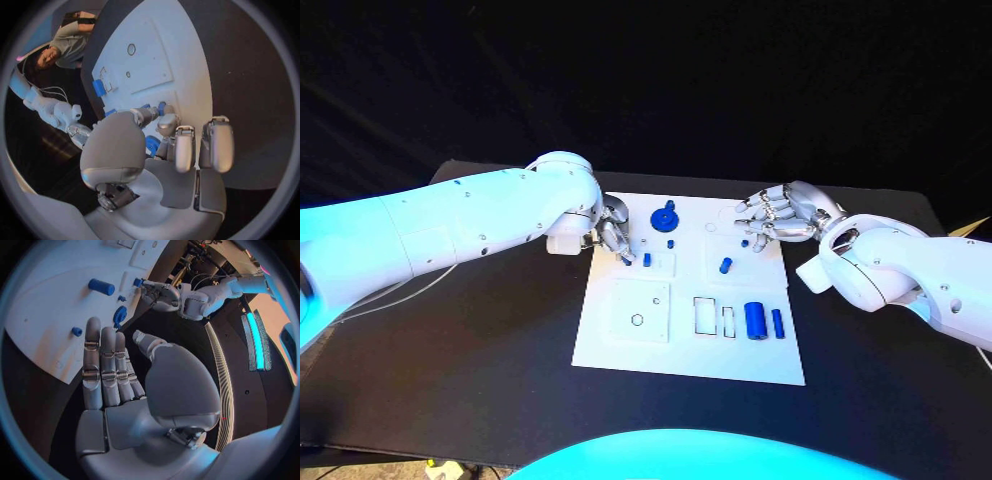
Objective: Assemble the parts on the task board
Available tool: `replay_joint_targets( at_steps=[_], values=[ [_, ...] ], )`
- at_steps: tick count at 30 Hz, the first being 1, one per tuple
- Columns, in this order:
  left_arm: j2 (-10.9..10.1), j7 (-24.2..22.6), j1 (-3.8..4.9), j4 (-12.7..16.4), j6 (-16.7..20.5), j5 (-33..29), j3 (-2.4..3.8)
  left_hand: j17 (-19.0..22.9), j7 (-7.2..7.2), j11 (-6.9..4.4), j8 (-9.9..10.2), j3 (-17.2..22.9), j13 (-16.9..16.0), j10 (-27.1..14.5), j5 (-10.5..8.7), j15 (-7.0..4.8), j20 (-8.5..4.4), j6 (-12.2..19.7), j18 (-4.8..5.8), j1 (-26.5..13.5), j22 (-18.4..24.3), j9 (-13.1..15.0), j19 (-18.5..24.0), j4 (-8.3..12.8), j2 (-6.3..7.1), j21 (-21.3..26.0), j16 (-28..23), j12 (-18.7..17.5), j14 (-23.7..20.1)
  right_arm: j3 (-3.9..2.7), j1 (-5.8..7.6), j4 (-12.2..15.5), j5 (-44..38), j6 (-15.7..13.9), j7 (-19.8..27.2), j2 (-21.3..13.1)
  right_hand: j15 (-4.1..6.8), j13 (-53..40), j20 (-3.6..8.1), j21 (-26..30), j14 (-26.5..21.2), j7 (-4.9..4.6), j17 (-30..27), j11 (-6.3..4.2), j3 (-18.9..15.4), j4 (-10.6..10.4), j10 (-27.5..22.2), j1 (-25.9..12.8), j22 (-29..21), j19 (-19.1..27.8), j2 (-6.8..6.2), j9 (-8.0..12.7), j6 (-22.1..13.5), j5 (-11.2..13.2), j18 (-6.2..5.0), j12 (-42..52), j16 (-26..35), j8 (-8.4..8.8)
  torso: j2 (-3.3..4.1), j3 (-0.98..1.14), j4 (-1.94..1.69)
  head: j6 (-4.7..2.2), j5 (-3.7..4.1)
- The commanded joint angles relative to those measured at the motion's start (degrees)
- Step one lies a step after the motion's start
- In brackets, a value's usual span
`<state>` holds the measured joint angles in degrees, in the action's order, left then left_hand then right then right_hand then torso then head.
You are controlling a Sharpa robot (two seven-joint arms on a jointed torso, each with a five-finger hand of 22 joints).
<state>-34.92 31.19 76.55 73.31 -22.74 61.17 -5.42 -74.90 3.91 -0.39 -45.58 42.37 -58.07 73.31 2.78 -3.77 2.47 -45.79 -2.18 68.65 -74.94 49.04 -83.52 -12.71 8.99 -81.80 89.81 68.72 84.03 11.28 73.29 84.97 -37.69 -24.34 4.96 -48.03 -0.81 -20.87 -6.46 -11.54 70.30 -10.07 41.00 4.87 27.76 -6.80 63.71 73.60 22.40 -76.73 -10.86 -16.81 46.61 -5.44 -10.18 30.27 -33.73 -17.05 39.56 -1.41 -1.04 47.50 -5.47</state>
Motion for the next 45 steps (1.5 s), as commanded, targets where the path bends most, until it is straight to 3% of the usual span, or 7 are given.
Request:
replay_joint_targets(
  at_steps=[1,32,35,41,45],
  values=[
    [0.1,-0.1,-0.43,0.3,-0.2,-1.2,-0.27,-15.1,-0.21,-0.11,0.0,8.9,-0.1,0.5,0.29,0.1,0.19,-0.1,-0.68,-0.3,-3.2,0.0,-0.1,9.0,-0.5,-0.3,0.2,0.4,6.0,-0.01,-0.03,0.1,-0.1,0.8,0.8,0.0,-0.12,0.1,-0.14,-0.1,0.3,0.0,-0.1,0.18,0.0,-0.4,0.3,-0.5,-0.1,0.2,-0.1,0.1,-0.5,-0.4,-0.16,-0.2,0.3,-0.36,0.01,-0.05,-0.03,-0.06,0.01],
    [-0.2,0.7,-0.43,0.4,2.2,-2.5,-0.3,-15.1,-1.13,-0.74,-1.0,7.2,-0.5,1.4,0.19,-0.35,-0.15,-2.2,-0.56,-6.6,-3.8,0.7,-0.4,7.1,-1.8,-0.7,0.2,1.0,6.0,-0.01,-0.03,0.0,-0.1,0.8,0.8,0.1,-0.12,0.1,-0.14,-0.1,0.3,0.0,-0.1,0.18,0.0,-0.4,0.3,-0.5,-0.1,0.2,-0.1,0.1,-0.5,-0.4,-0.16,-0.2,0.3,-0.36,0.0,0.0,0.01,0.04,-0.01],
    [-0.3,0.9,-0.43,0.2,2.4,-2.6,-0.3,-15.1,-1.16,-0.76,-0.9,6.4,-0.4,1.3,0.18,-0.37,-0.19,-2.2,-0.56,-7.5,-3.8,0.8,-0.4,6.7,-1.62,-0.7,0.2,0.9,6.0,-0.01,-0.04,-0.1,0.0,0.8,0.8,0.1,-0.12,0.1,-0.14,-0.1,0.3,0.0,-0.1,0.18,0.0,-0.4,0.3,-0.5,-0.1,0.2,-0.1,0.1,-0.5,-0.4,-0.16,-0.2,0.3,-0.36,0.0,0.0,0.01,0.04,-0.01],
    [-0.3,1.2,-0.43,-0.1,2.7,-2.7,-0.3,-15.1,-1.28,-0.83,-0.6,1.4,-0.3,1.1,0.16,-0.46,-0.3,-2.8,-0.58,-11.1,-3.7,0.6,-0.4,4.3,0.33,-0.6,0.2,1.0,6.0,-0.01,-0.04,0.0,0.0,0.8,0.9,0.1,-0.12,0.1,-0.14,-0.1,0.3,0.0,-0.1,0.18,0.0,-0.4,0.3,-0.5,-0.1,0.2,-0.1,0.1,-0.5,-0.4,-0.16,-0.2,0.3,-0.36,0.02,-0.02,0.03,0.06,0.05],
    [-0.2,1.3,-0.44,-0.2,2.9,-2.7,-0.31,-15.1,-1.29,-0.84,-0.4,-1.3,-0.2,1.0,0.18,-0.48,-0.33,-3.0,-0.59,-12.3,-3.7,0.6,-0.3,3.1,0.8,-0.5,0.2,1.0,6.0,-0.01,-0.04,0.0,0.0,0.9,0.9,0.1,-0.12,0.1,-0.14,-0.1,0.3,0.0,-0.1,0.18,0.0,-0.4,0.3,-0.5,-0.1,0.2,-0.1,0.1,-0.5,-0.4,-0.16,-0.2,0.3,-0.36,0.03,-0.03,0.01,0.1,0.08]
  ],
)
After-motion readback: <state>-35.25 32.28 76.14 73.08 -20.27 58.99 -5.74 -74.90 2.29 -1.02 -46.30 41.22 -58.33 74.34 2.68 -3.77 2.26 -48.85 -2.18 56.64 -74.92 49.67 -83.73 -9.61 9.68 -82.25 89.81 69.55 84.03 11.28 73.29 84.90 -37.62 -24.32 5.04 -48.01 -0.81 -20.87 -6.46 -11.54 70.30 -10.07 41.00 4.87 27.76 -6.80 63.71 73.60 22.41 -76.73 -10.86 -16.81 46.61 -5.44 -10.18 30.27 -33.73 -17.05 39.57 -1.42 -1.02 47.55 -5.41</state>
